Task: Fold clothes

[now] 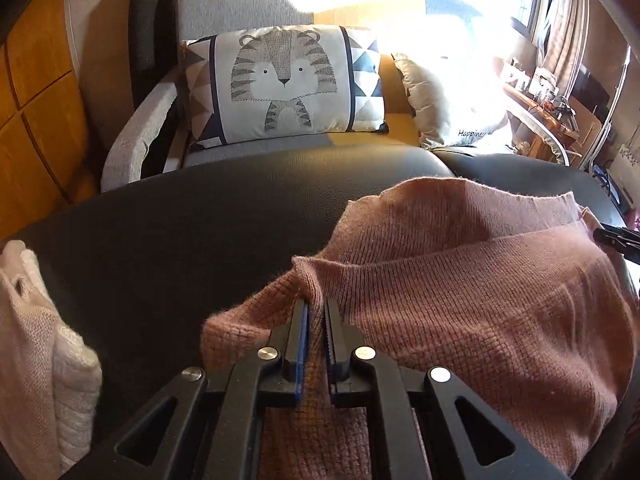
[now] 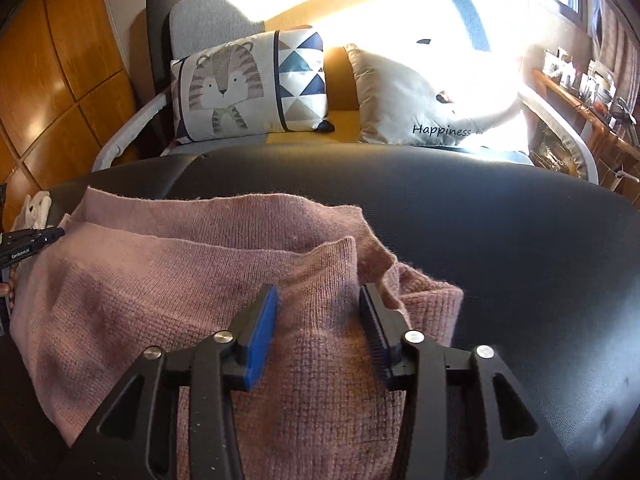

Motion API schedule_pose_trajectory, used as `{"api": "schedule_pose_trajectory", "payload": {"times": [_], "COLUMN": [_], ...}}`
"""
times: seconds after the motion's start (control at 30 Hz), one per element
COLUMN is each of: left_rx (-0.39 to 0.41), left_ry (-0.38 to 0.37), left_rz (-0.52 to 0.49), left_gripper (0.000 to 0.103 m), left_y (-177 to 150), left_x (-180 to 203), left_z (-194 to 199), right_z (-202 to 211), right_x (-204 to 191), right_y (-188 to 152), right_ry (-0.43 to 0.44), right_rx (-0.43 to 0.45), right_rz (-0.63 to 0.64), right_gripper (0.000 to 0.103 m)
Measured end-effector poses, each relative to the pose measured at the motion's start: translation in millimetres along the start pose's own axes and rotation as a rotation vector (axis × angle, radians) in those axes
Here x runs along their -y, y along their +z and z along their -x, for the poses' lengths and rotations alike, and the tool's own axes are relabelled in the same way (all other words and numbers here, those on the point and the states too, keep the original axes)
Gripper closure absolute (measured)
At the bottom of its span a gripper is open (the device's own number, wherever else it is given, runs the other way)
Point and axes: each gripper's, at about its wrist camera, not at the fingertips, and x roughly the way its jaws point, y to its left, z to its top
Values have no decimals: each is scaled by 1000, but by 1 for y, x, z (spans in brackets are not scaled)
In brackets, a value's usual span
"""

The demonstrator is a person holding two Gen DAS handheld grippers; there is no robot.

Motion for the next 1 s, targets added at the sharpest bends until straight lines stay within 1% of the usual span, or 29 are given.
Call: {"api": "schedule_pose_trajectory", "payload": {"times": [0.03,0.07,0.13,0.17,0.2,0.33,0.43,0.47,0.53,0.6,0.63,0.67,0.7,0.73,0.8,0.83,0.9,0.93,1.0], "left_rx": [-2,-3,3,10,14,18,24,31,46,61,44,23,-13,-13,-3,2,-4,-7,-14], "left_ry": [-1,-2,-1,1,0,-23,-63,-84,-128,-171,-175,-178,-151,-153,-168,-175,-175,-174,-173], "left_rz": [14,28,49,56,64,93,85,74,37,-17,-41,-65,-82,-79,-67,-61,-61,-61,-62], "left_gripper": [87,86,86,86,86,86,86,86,85,84,83,83,83,83,81,81,82,82,82], "left_y": [-1,-2,-7,-12,-17,-46,-61,-63,-65,-65,-65,-65,-67,-69,-71,-73,-74,-75,-76], "left_x": [-1,-1,-6,-8,-10,-14,-7,-1,15,32,39,46,48,45,37,33,31,30,28], "left_z": [3,6,18,26,33,62,80,85,88,88,80,72,61,58,55,53,55,56,59], "right_z": [12,26,55,68,79,102,100,96,86,74,68,66,67,69,78,82,88,87,91], "right_x": [5,12,22,26,30,35,36,35,33,25,21,17,17,19,30,38,55,63,76], "right_y": [-3,-7,-20,-31,-42,-91,-119,-123,-126,-125,-124,-123,-121,-118,-112,-109,-103,-101,-102], "right_ry": [-3,6,14,16,19,45,93,105,125,123,121,91,72,59,-31,-90,-222,-267,-251], "right_rx": [25,53,96,103,107,42,-10,-20,-30,-44,-52,-54,-56,-58,-59,-58,-65,-72,-57], "right_rz": [-20,-39,-67,-78,-88,-103,-157,-172,-197,-192,-188,-150,-127,-113,-74,-58,-29,-17,-61], "right_gripper": [42,39,36,35,34,34,34,34,34,35,47,56,66,78,87,90,103,103,103]}}
